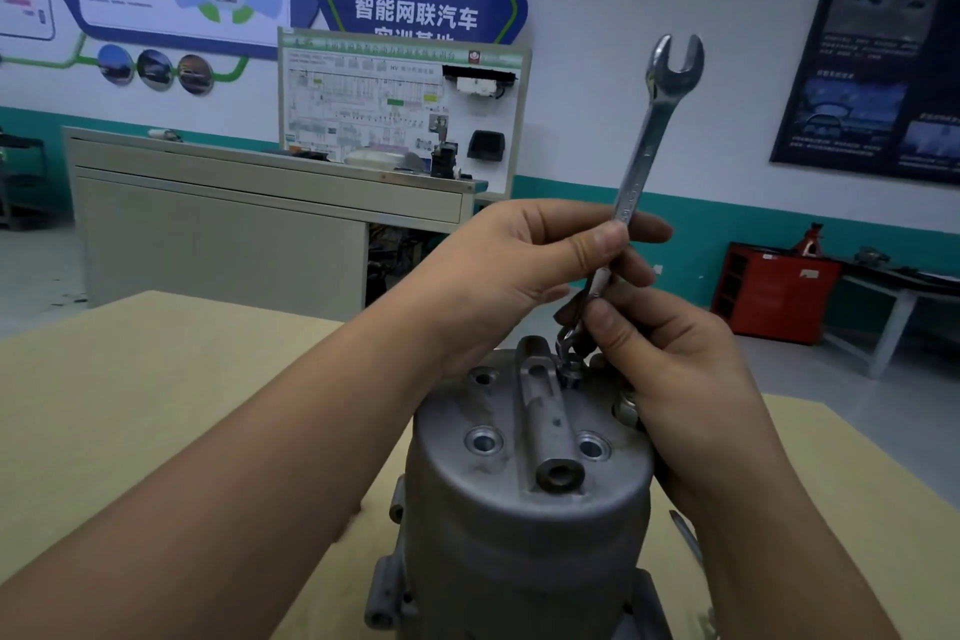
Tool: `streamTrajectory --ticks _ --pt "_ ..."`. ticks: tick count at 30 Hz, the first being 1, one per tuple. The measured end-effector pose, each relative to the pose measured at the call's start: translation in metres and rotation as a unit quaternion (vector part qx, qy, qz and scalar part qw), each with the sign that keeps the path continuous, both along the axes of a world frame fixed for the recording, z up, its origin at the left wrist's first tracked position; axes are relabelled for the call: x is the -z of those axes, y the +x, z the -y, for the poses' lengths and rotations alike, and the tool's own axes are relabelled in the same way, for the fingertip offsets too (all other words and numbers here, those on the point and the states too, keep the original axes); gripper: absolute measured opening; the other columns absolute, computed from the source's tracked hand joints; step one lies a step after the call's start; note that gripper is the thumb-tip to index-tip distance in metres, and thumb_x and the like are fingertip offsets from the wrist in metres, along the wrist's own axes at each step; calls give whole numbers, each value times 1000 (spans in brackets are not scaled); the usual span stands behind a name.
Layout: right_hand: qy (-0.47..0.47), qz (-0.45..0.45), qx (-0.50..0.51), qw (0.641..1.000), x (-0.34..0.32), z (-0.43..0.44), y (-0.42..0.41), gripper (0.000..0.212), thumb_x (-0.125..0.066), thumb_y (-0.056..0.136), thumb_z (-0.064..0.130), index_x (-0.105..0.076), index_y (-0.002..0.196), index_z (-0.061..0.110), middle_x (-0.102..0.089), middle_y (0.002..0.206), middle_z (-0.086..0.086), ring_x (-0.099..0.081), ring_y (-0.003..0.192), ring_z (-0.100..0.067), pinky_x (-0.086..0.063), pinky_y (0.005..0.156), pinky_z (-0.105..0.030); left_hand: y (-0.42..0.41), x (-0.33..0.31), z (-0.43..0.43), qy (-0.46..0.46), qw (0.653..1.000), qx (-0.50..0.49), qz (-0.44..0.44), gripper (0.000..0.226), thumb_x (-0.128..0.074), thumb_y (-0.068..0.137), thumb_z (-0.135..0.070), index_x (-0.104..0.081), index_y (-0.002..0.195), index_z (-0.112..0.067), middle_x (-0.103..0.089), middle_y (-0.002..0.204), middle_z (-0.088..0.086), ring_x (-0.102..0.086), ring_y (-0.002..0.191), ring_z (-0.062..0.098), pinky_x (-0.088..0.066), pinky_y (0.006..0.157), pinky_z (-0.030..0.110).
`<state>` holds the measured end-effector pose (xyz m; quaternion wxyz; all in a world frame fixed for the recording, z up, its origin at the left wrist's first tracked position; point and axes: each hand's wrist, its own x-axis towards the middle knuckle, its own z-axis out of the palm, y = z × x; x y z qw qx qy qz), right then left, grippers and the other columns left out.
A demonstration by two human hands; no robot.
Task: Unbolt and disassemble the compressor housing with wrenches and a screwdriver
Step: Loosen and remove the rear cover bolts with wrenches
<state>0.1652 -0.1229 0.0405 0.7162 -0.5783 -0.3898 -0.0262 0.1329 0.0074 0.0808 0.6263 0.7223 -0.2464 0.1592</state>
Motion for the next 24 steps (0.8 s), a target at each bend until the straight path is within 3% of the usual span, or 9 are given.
streamTrajectory --ticks 11,16,21,24 --pt "-1 -6 -6 1000 0 1 2 17 -59 69 25 -76 74 26 -72 71 9 -64 67 3 -48 58 -12 2 -1 5 -7 1000 1 -5 18 -56 86 -27 -73 85 -27 -65 71 -13 -60 75 -1 -38 79 34" --pt "20 -36 -17 999 2 1 4 19 -59 70 23 -76 79 25 -74 81 3 -67 75 -4 -51 63 -16 2 -1 8 -11 1000 3 0 15 -55 87 -20 -70 87 -20 -65 67 -10 -60 70 2 -46 61 14" --pt "8 -48 -24 999 3 1 6 26 -58 71 22 -73 93 21 -75 89 1 -68 85 -10 -54 71 -20 1 2 10 -41 999 -10 -1 15 -59 77 -27 -72 81 -21 -65 66 -8 -60 68 4 -47 61 15" --pt "16 -59 -32 998 3 0 6 23 -58 72 21 -74 89 20 -75 88 0 -68 84 -10 -54 68 -20 1 4 12 -53 998 -17 3 17 -60 72 -31 -73 79 -22 -66 66 -8 -60 66 4 -43 63 20"
